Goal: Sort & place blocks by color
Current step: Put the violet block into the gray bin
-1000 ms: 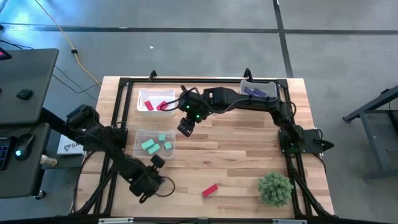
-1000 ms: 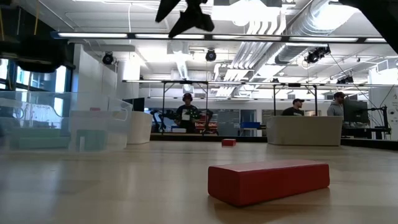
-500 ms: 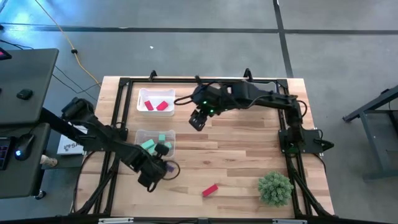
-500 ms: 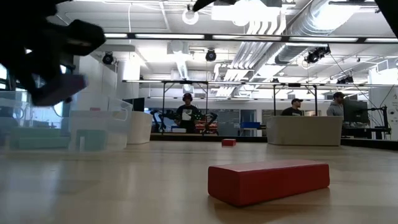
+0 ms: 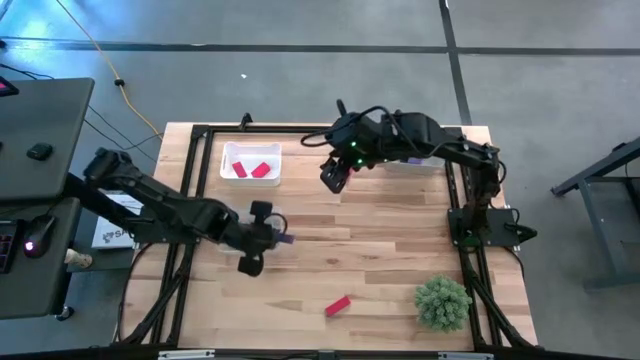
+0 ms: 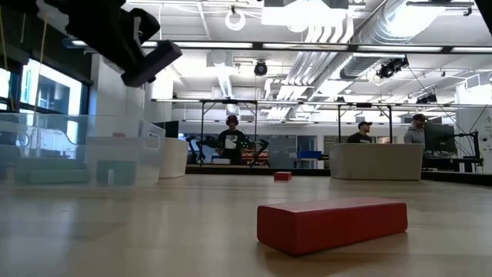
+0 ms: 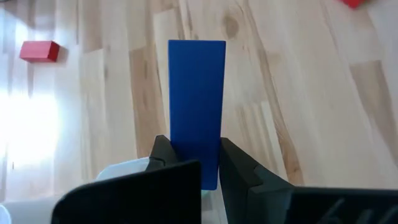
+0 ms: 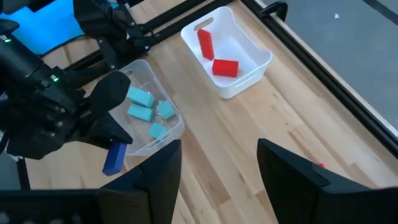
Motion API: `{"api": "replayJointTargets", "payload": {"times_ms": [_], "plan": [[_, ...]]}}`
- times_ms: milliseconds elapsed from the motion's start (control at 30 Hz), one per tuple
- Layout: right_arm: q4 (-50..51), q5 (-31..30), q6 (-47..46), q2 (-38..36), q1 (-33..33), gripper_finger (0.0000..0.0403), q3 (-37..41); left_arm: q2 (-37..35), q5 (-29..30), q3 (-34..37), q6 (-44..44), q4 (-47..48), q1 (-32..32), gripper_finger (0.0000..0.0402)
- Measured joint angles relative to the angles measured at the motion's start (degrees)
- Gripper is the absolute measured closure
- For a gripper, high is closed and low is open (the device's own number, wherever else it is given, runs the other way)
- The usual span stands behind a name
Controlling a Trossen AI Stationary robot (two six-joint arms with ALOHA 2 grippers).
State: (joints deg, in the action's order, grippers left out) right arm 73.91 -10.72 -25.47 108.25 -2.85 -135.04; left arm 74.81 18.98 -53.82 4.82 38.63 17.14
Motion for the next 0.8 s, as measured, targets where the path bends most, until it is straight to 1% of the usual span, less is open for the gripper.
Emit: {"api": "replayJointTargets", "payload": {"times_ms": [67,167,267,533,700,800], "plan": [[0.02,0.81,0.41,-0.20,-0.83,0.0203,0.00,-0.77,-0.15,0.00,0.06,-0.98,-1.08,0.0401],[0.06,4.41,2.23,-0.14,-2.18,0.0203,0.02,-1.77,0.09,-0.02,0.07,-2.14,-2.73,0.0401],[0.05,7.03,3.51,-0.12,-3.42,0.0203,0.02,-1.87,2.77,-0.09,0.08,-3.62,-4.43,0.0401],[-0.44,10.51,5.01,0.11,-6.25,0.0203,0.02,-2.08,9.79,-0.48,-0.16,-6.16,-9.23,0.0401],[-2.04,10.82,4.49,0.34,-7.35,0.0203,0.09,-2.08,13.48,-2.81,-3.34,-8.57,-12.31,0.0401],[-2.37,11.03,1.80,0.34,-8.06,0.0203,0.09,-2.08,15.20,-4.78,-5.43,-9.69,-14.38,0.0401]]}}
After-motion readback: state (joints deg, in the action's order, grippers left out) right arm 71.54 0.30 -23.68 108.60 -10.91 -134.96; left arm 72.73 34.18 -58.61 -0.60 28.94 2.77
